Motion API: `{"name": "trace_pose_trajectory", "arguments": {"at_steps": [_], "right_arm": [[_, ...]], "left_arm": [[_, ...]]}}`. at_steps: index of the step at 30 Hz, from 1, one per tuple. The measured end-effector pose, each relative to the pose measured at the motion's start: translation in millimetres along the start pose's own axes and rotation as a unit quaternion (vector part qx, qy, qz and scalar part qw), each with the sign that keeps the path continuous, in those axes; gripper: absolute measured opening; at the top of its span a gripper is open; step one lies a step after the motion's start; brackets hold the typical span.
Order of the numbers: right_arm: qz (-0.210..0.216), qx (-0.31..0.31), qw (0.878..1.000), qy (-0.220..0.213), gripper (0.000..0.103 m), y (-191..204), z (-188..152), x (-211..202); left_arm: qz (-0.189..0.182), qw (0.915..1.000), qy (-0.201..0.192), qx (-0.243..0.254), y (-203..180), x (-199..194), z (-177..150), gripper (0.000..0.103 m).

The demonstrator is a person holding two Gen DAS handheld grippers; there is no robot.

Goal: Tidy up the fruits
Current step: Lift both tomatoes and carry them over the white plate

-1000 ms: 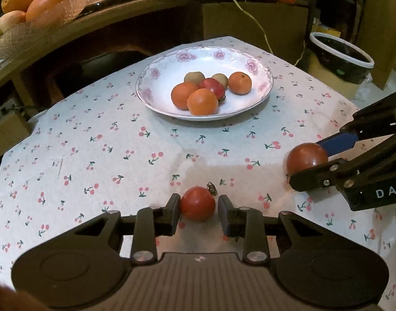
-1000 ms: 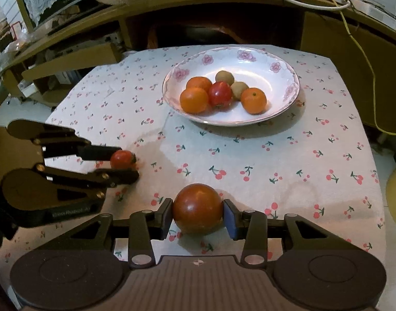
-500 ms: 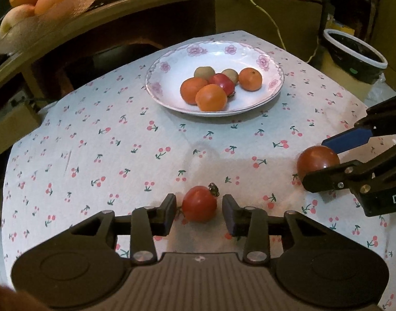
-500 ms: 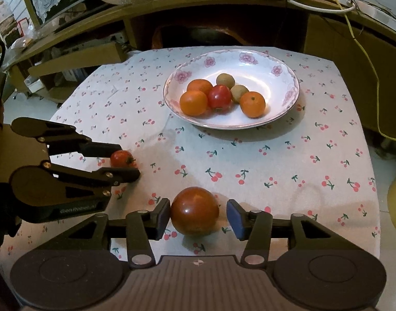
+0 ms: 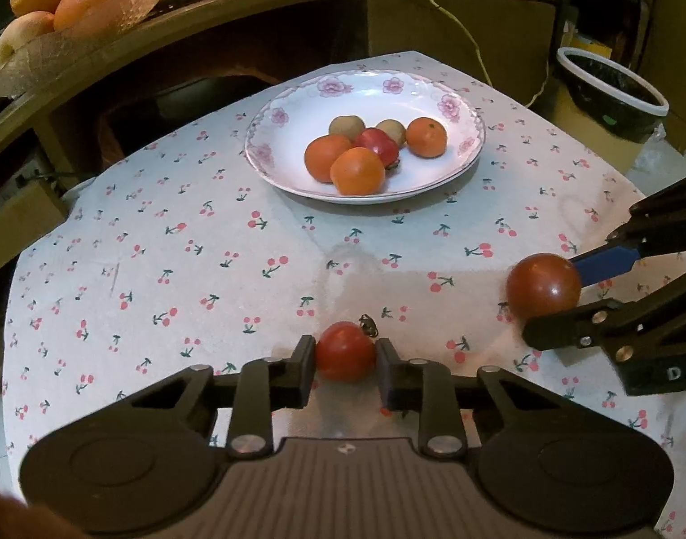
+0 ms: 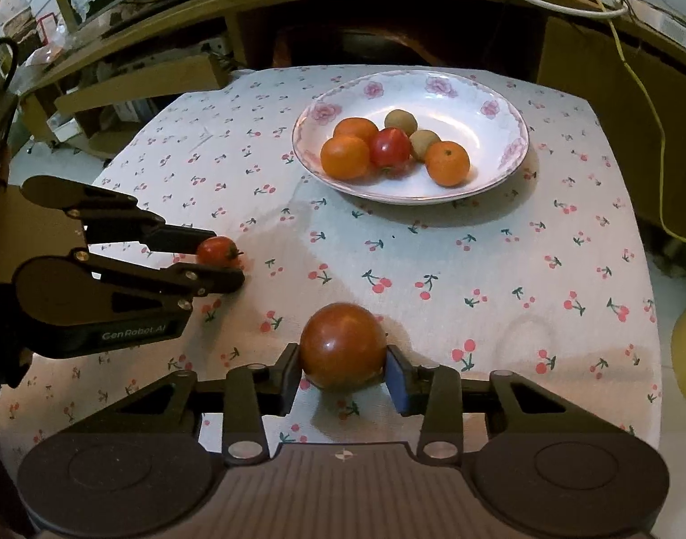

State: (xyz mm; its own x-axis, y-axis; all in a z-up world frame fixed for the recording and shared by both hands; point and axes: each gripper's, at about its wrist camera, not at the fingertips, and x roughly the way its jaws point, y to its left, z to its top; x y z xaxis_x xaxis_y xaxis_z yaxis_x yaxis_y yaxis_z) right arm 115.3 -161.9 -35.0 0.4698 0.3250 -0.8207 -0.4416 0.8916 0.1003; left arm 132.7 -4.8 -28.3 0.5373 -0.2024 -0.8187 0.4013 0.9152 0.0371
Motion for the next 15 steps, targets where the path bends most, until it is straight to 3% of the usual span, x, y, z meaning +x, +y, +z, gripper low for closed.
{"name": "trace_pose_trajectory", "arguments": {"at_steps": [15], "right_arm": [[-0.002, 0.016, 0.999, -0.043, 0.039, -7.8, 20.1, -13.1]], "left_arm": [[-0.025, 0.9991, -0.035, 0.004, -16.3, -11.9, 27.7, 0.033]]}}
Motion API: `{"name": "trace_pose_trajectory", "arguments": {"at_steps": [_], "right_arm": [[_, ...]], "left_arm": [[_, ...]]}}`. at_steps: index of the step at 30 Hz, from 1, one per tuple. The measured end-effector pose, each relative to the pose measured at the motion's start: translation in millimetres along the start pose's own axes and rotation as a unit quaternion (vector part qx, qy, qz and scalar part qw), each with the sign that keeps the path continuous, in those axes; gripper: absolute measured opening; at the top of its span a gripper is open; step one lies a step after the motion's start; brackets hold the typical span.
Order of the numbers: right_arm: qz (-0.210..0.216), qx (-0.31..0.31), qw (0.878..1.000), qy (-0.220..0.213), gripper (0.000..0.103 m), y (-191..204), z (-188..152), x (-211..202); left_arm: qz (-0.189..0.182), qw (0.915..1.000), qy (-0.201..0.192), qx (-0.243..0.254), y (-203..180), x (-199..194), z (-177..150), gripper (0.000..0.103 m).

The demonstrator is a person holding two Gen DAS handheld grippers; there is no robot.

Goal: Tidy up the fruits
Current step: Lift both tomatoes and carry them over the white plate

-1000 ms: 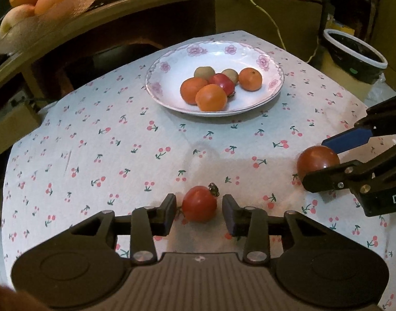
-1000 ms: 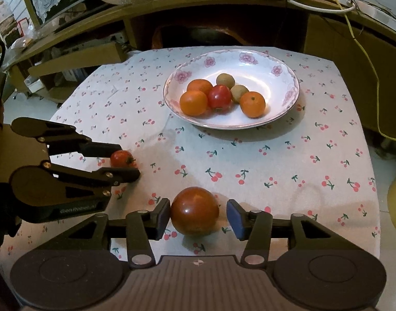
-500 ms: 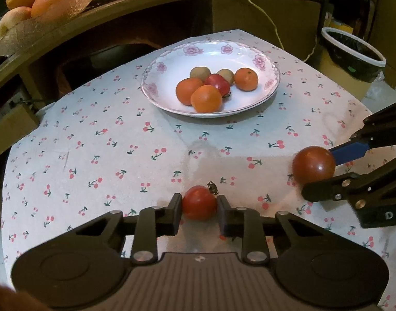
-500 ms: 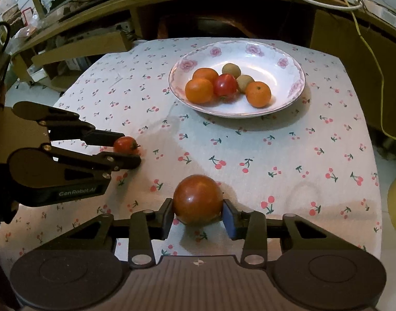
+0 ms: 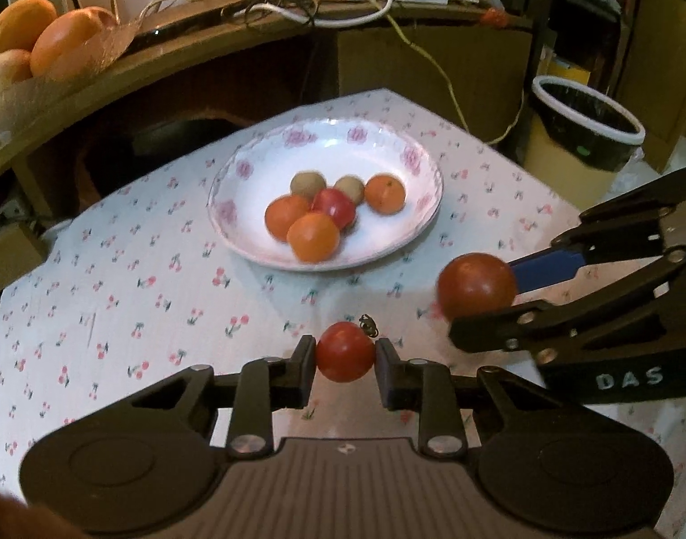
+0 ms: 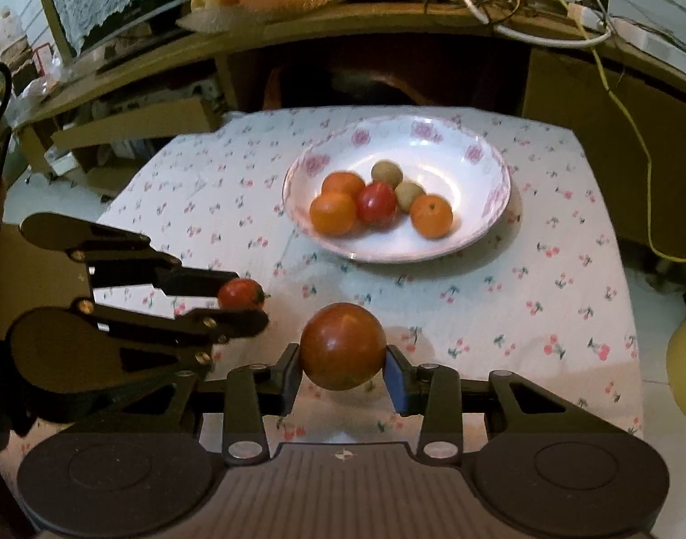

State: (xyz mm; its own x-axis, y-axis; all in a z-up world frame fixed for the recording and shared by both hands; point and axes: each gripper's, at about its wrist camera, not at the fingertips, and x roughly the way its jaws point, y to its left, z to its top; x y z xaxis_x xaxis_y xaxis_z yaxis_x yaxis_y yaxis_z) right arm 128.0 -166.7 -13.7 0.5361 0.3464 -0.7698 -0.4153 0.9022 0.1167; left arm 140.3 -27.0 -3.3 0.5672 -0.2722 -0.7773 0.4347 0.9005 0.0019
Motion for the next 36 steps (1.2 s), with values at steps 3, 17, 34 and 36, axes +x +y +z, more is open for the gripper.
{"name": "trace_pose_trajectory", "arguments": {"at_steps": [3, 17, 34, 36], "right_arm": [[-0.004, 0.004, 1.0, -0.011, 0.04, -2.5, 5.3, -2.3], [-0.026, 0.029, 0.998, -0.044, 0.04, -20.0, 28.7, -2.1], [-0.04, 0.038, 0.997, -0.059, 0.041, -35.8, 58.0, 20.3], [-0.04, 0.038, 0.997, -0.059, 0.041, -37.0, 61.5, 23.7]], "left_arm": [[0.002, 1.0, -0.007, -0.003, 0.7, -0.4, 6.3, 0.033], [0.02, 0.9993, -0.029, -0.014, 5.4, 6.6, 36.1, 0.033], [0.045, 0.9977, -0.038, -0.034, 24.4, 33.1, 59.4, 0.032], [0.047, 0.9975, -0.04, -0.035, 26.5, 34.7, 60.4, 0.032]]}}
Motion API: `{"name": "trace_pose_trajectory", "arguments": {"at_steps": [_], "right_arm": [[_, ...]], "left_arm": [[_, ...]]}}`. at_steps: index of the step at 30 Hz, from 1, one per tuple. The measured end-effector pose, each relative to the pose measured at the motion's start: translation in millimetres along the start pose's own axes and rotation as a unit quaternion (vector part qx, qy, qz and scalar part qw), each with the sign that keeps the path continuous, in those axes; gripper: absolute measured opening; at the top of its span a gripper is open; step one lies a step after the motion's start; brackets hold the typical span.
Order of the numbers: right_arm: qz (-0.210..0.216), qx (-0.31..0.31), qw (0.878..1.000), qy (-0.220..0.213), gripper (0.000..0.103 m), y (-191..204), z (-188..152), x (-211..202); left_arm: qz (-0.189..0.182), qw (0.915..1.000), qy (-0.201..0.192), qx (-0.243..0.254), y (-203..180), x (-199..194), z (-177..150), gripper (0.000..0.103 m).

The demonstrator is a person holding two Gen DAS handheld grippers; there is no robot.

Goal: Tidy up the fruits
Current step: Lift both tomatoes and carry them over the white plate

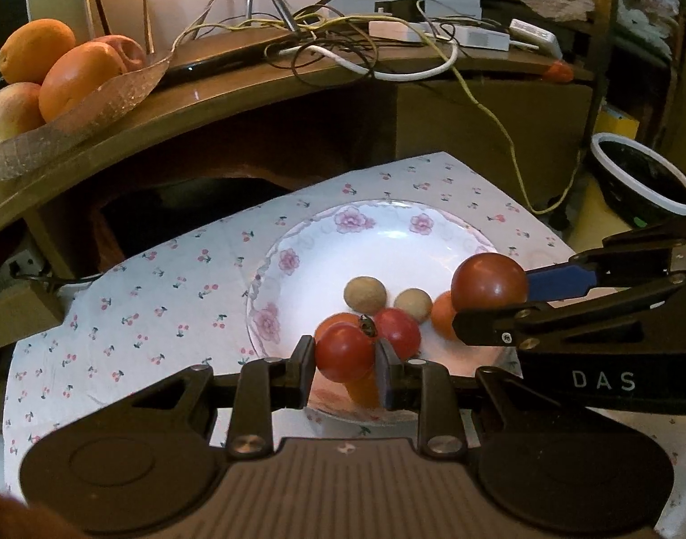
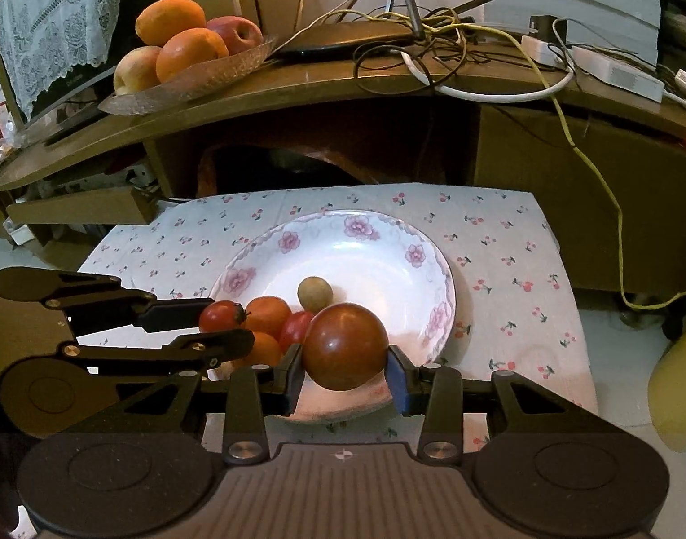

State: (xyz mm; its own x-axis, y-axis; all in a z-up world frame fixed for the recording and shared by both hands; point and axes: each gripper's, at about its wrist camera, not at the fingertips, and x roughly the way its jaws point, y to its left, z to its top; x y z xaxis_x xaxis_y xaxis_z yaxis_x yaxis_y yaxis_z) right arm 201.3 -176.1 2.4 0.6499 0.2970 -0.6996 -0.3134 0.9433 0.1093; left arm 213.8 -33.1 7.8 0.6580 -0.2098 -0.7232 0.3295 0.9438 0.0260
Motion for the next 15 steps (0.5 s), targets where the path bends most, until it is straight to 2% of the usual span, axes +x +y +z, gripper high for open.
{"name": "trace_pose_trajectory", "arguments": {"at_steps": [15], "right_arm": [[-0.014, -0.004, 1.0, -0.008, 0.041, -2.8, 11.5, 16.8]], "left_arm": [[0.01, 0.9999, -0.001, -0.003, 6.9, 19.0, 8.1, 0.032]]}}
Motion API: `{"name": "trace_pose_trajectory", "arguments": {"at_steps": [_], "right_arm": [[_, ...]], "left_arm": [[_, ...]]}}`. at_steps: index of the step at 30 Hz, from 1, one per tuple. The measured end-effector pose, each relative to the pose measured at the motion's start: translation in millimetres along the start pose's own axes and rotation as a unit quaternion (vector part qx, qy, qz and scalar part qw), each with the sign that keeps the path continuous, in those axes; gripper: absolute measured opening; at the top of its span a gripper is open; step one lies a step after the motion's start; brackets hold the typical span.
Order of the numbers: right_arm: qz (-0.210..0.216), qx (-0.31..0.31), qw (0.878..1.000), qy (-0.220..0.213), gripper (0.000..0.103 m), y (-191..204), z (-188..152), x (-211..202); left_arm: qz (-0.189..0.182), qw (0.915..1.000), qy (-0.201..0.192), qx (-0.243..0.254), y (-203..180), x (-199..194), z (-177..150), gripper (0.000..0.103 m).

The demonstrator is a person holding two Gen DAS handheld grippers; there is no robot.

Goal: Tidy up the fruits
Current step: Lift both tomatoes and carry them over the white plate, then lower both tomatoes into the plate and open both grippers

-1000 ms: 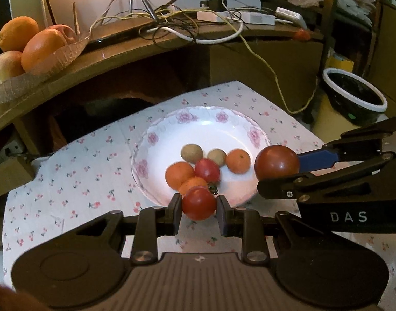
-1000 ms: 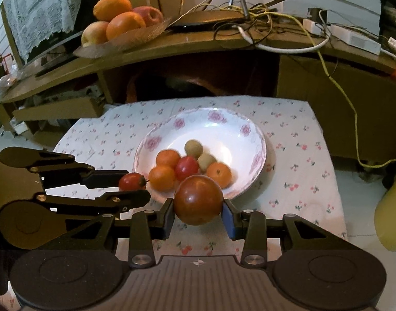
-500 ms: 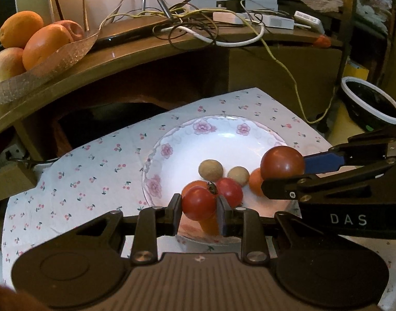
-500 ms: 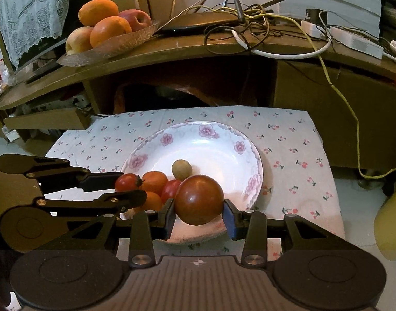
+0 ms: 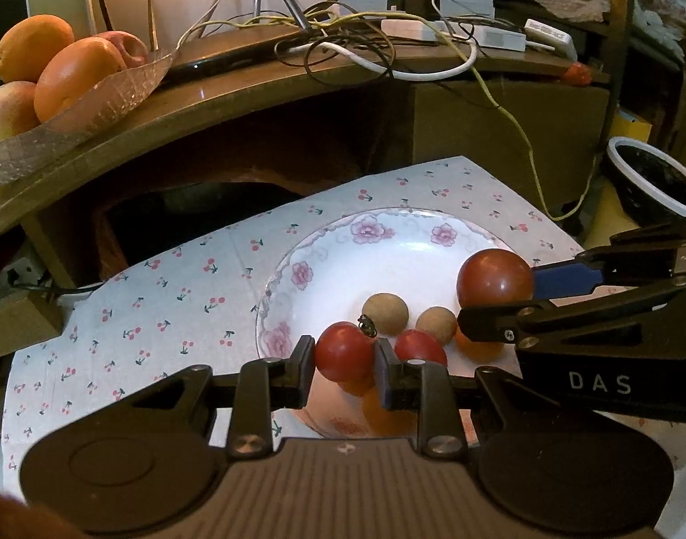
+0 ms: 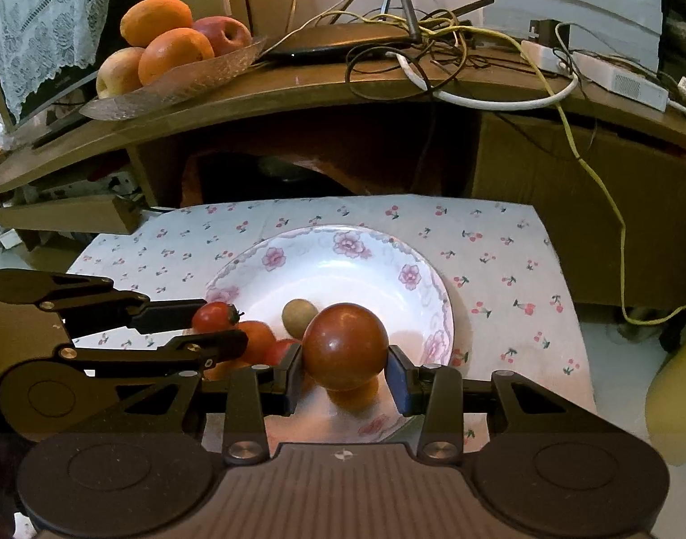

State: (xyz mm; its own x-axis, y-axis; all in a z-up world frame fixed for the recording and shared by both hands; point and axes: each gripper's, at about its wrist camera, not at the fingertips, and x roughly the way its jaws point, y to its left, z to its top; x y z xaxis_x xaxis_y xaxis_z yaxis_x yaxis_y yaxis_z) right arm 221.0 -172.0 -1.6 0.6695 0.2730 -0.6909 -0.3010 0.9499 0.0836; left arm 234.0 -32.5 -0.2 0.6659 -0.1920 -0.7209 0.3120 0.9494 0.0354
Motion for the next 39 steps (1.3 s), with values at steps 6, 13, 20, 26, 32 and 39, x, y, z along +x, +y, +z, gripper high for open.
{"name": "trace_pose_trajectory", "arguments": {"at_steps": [6, 13, 20, 26, 32, 39], "right_arm": [[0.001, 0.001, 1.0, 0.001, 0.043, -2.3, 2.0, 5.5], [0.0, 0.006, 1.0, 0.002, 0.043, -4.0, 3.2, 7.8], [-0.002, 0.008, 1.0, 0.003, 0.044, -5.0, 3.0, 9.3], [-0.002, 0.01, 1.0, 0.002, 0.044, -5.2, 3.2, 9.3], [-0.004, 0.01, 1.0, -0.005, 0.047, -7.7, 3.6, 7.7], [-0.003, 0.012, 1.0, -0.008, 0.048, -8.4, 4.1, 5.8]], "left_arm": [[0.002, 1.0, -0.001, 0.0, 0.4, 3.6, 0.8, 0.032], [0.0, 1.0, -0.004, -0.002, 1.2, 5.2, 1.9, 0.032], [-0.001, 1.0, -0.005, -0.006, 1.5, 5.2, 2.3, 0.033], [-0.001, 1.0, -0.005, -0.007, 2.2, 6.1, 2.4, 0.034], [-0.001, 0.9999, -0.007, -0.011, 3.7, 6.8, 2.9, 0.035], [0.001, 0.9998, -0.015, -0.01, 4.3, 4.6, 3.1, 0.039]]}}
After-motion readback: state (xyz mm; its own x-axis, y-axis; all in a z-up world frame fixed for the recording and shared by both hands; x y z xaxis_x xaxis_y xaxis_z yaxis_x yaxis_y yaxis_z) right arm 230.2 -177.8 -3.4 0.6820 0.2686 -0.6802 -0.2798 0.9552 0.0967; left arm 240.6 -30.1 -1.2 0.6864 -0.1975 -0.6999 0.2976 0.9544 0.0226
